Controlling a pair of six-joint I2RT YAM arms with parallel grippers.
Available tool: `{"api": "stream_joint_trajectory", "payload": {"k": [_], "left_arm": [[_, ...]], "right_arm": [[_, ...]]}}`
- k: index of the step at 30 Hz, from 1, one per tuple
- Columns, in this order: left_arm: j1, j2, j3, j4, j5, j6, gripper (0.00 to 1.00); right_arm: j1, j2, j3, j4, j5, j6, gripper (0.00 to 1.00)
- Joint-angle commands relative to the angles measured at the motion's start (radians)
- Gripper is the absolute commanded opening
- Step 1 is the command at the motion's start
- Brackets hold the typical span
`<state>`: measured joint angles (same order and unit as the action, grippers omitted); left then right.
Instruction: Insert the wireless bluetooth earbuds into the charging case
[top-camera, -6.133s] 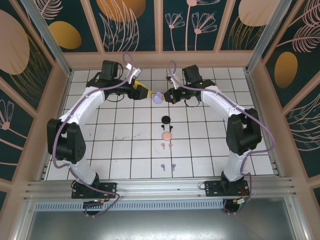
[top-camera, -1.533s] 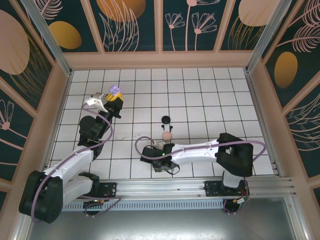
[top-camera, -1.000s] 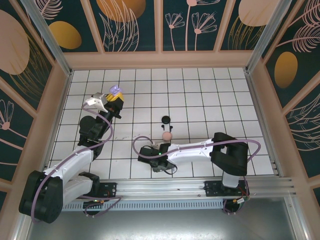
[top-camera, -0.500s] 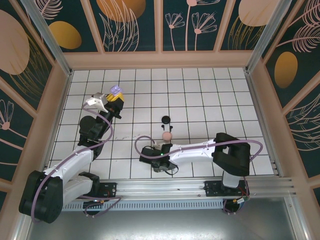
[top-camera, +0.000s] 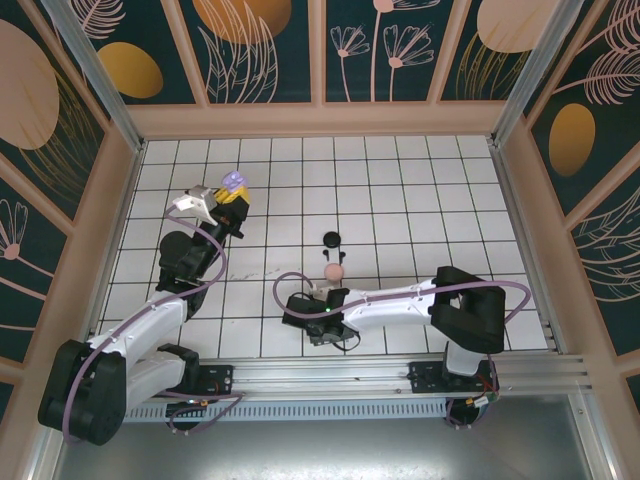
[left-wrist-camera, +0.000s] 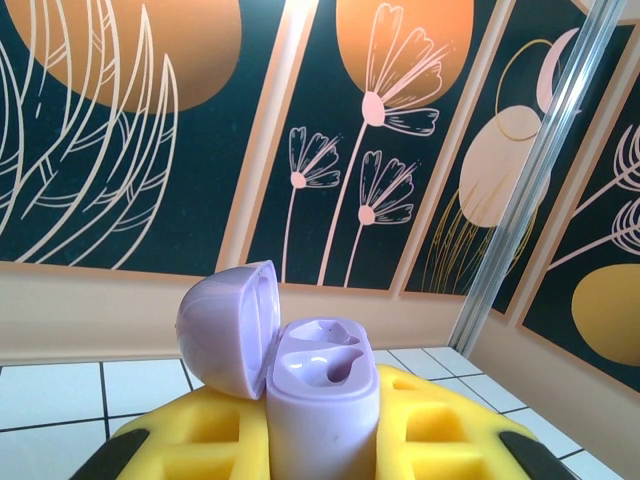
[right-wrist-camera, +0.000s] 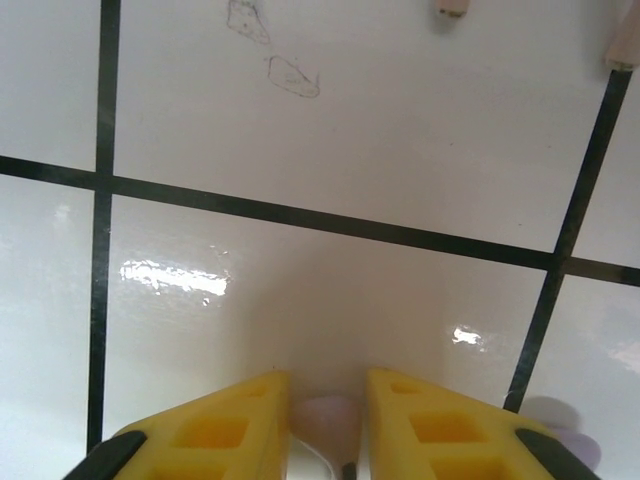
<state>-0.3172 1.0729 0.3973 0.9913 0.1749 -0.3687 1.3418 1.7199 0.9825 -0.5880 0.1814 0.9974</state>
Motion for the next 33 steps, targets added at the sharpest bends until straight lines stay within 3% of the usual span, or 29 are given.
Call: {"api": "stream_joint_trajectory", "payload": {"k": [1, 5, 14, 23, 28, 33], "left_arm": [[-0.006, 0.002, 0.022, 0.023, 0.013, 0.002, 0.0], [-0.006, 0.002, 0.022, 0.024, 0.015, 0.002, 0.0], [-0.005, -0.001, 0.01, 0.068, 0.055, 0.026, 0.0], [-0.007, 0.057, -0.04, 0.227, 0.178, 0.079, 0.0], [-0.02, 0.116, -0.049, 0.302, 0.249, 0.113, 0.0], [-0.051, 0.185, -0.02, 0.294, 0.27, 0.194, 0.0]], "right_arm": [[0.0, -0.002, -0.013, -0.03, -0.007, -0.016, 0.22], [-0.002, -0.008, -0.002, -0.039, 0.005, -0.019, 0.15], [-0.086, -0.136, 0.054, -0.063, 0.056, -0.088, 0.14], [-0.396, -0.271, 0.212, -0.009, 0.025, -0.367, 0.14], [-0.583, -0.247, 0.388, 0.026, -0.072, -0.527, 0.14], [-0.667, -0.173, 0.578, 0.038, -0.145, -0.631, 0.14]]}}
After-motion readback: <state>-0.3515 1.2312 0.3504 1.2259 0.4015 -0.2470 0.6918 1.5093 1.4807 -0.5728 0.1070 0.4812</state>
